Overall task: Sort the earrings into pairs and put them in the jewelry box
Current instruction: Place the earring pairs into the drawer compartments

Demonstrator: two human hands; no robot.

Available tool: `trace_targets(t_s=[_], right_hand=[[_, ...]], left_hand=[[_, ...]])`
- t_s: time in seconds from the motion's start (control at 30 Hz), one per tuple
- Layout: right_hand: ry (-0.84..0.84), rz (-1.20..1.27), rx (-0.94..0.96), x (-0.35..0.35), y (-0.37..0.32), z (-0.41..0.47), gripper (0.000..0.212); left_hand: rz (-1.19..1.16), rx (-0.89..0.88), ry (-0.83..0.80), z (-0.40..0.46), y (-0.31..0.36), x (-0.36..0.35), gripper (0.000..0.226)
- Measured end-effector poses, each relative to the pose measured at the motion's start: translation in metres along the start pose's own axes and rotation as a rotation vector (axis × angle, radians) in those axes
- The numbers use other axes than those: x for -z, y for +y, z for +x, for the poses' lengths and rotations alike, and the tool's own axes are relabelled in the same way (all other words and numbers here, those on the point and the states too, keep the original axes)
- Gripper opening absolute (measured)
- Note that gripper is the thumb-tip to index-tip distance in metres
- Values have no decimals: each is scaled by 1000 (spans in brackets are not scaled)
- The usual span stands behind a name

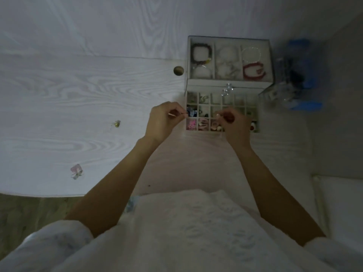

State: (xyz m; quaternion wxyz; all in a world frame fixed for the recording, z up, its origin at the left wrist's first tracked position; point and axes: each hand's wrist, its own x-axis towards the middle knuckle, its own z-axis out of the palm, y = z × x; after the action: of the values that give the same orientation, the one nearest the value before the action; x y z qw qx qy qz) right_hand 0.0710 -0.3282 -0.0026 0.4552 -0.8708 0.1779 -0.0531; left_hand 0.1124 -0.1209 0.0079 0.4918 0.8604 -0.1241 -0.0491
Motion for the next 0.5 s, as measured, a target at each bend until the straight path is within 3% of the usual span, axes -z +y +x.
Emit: trace_targets(t_s=[0.17, 0.3, 0.5], right_hand=[[-5, 23, -122, 16, 13, 33, 13], [34, 20, -105, 26, 20, 44, 11], [60, 53, -56, 33, 28, 50, 8]], left_hand=[[245, -127, -19, 52, 17, -65, 7], [324, -175, -50, 67, 20, -95, 10], [436, -123, -85, 78, 22, -113, 11]])
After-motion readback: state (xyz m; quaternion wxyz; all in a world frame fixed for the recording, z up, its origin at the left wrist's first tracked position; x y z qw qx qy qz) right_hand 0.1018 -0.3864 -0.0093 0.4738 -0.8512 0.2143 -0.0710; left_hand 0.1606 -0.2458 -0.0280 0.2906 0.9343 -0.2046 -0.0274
